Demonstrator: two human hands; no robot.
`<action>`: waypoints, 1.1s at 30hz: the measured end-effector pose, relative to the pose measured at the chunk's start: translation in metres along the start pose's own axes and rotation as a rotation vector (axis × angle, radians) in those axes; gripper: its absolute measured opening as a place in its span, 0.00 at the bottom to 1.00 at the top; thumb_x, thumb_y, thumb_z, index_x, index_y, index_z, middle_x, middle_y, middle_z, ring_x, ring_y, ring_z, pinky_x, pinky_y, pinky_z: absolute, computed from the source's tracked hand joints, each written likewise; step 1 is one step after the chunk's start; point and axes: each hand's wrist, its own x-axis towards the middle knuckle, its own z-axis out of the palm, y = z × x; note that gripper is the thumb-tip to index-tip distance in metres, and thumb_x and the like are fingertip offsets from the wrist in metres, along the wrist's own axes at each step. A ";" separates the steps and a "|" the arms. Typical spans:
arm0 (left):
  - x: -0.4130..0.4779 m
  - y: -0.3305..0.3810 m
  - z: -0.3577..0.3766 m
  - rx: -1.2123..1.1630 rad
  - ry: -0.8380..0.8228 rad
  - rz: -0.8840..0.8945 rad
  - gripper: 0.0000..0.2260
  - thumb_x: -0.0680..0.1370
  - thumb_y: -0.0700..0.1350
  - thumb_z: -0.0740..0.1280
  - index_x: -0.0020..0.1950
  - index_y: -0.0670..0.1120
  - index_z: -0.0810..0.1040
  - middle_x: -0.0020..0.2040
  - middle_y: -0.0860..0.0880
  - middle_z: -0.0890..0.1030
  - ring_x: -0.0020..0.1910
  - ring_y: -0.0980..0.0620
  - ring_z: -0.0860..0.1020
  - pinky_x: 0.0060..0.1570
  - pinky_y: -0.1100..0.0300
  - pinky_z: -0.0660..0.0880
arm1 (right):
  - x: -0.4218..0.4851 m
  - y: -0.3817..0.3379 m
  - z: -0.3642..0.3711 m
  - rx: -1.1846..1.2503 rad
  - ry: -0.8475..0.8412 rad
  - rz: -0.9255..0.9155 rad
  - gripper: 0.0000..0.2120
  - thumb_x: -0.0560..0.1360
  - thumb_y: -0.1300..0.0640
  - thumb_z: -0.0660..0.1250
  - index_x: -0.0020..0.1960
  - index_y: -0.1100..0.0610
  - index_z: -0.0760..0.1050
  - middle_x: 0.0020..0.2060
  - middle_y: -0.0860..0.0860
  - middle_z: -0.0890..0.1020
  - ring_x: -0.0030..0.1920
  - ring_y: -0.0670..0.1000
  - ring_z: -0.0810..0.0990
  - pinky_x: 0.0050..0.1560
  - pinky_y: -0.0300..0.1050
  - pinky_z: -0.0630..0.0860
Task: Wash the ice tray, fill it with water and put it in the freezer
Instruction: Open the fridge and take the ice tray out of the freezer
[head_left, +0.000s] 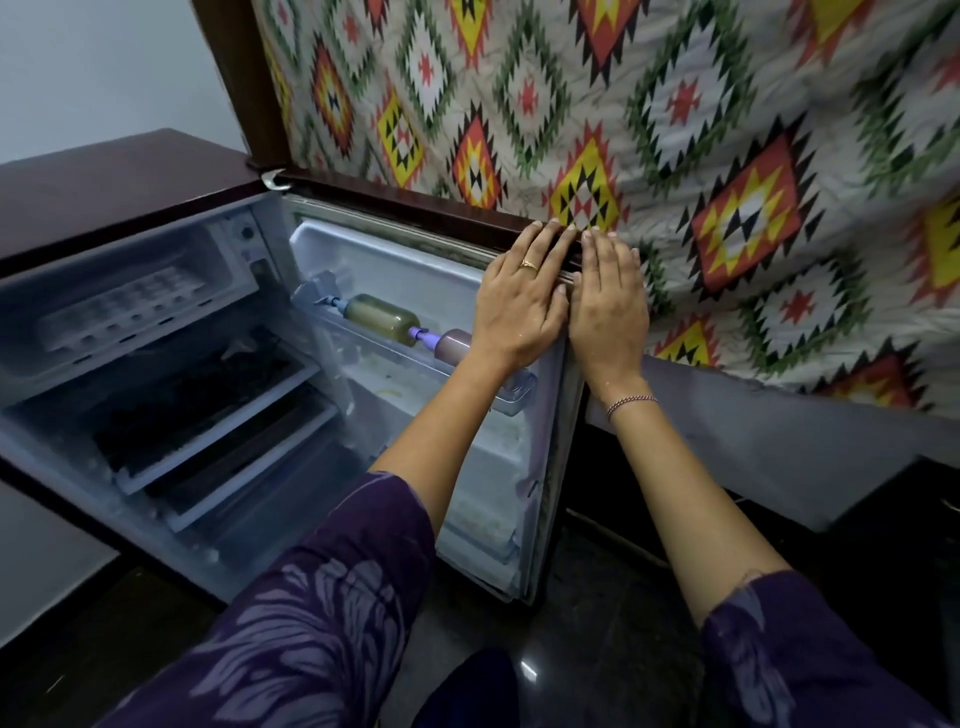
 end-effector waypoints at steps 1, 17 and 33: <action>0.004 0.000 0.003 0.004 -0.012 -0.001 0.26 0.77 0.49 0.55 0.75 0.47 0.63 0.74 0.48 0.66 0.74 0.50 0.62 0.67 0.57 0.62 | 0.003 0.004 0.004 -0.008 -0.014 0.001 0.21 0.78 0.60 0.57 0.69 0.66 0.66 0.66 0.60 0.73 0.68 0.57 0.70 0.70 0.53 0.63; 0.037 0.003 0.043 0.011 -0.079 -0.046 0.30 0.75 0.51 0.55 0.76 0.46 0.60 0.76 0.47 0.62 0.76 0.51 0.58 0.69 0.56 0.58 | 0.025 0.033 0.032 0.065 -0.055 0.098 0.19 0.80 0.60 0.55 0.70 0.62 0.66 0.69 0.57 0.70 0.71 0.56 0.65 0.70 0.49 0.64; -0.027 -0.037 0.000 0.026 -0.047 -0.398 0.25 0.79 0.52 0.54 0.76 0.48 0.61 0.77 0.47 0.59 0.77 0.48 0.54 0.71 0.42 0.58 | 0.001 -0.049 0.012 0.174 -0.189 0.084 0.23 0.82 0.51 0.51 0.74 0.60 0.61 0.75 0.56 0.59 0.75 0.56 0.53 0.74 0.54 0.46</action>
